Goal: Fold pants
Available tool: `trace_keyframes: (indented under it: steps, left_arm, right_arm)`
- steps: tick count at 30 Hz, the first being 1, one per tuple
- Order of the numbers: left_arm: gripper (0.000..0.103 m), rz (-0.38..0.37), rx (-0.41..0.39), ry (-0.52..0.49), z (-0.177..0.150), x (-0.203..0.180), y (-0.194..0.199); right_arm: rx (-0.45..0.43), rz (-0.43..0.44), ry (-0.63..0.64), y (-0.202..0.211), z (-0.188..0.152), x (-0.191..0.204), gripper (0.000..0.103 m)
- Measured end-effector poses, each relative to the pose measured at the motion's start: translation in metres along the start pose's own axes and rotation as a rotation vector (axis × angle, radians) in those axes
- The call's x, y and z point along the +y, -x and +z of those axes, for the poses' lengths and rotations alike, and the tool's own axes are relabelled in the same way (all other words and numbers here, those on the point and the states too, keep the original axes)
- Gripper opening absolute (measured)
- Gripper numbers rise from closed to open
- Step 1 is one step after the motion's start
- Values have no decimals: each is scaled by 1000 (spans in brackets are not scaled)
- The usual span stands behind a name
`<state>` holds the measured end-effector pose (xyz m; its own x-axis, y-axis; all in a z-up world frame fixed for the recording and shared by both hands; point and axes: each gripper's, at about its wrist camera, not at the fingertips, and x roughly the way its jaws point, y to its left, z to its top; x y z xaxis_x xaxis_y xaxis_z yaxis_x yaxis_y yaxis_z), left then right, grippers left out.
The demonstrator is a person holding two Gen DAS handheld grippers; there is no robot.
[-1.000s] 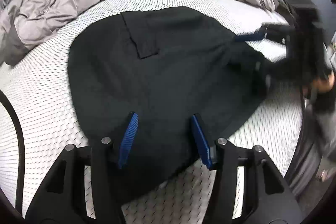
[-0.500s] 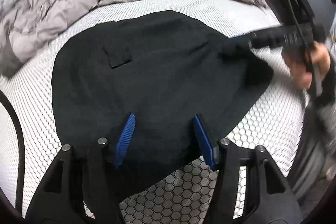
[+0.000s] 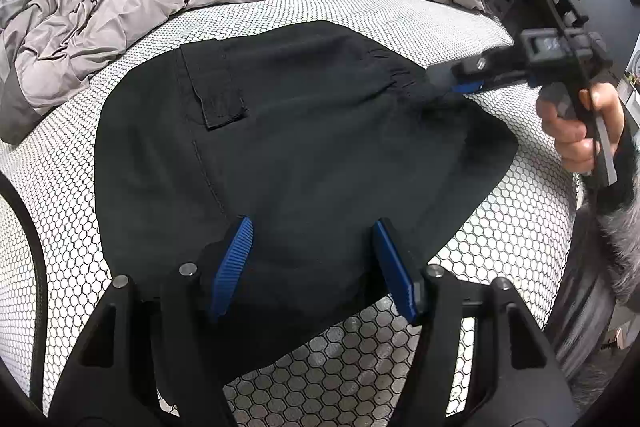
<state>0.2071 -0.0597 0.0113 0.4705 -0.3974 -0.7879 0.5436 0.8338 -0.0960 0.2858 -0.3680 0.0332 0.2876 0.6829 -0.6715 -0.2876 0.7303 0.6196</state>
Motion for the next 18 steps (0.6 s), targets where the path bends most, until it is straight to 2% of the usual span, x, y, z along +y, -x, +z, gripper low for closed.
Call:
trace_keyframes:
  steps: [3,7,10,12,15,18]
  left_arm:
    - [60,-1,1,-1,1,0,0]
    - [60,-1,1,-2,1,1,0]
    - [60,2,2,-3,1,1,0]
    - [61,2,2,-5,1,0,-1]
    - [62,5,4,-10,2,0,-2]
    - [63,6,5,-15,2,0,-2]
  right_arm:
    - [12,22,-29,-4,-3,-5,62]
    - [-48,31,39,13,-2,9,62]
    - [-61,60,59,19,-3,15,62]
    - [-34,84,57,14,-4,16,62]
    - [67,83,69,-4,-8,15,62]
    - [88,30,115,-10,-10,21,60]
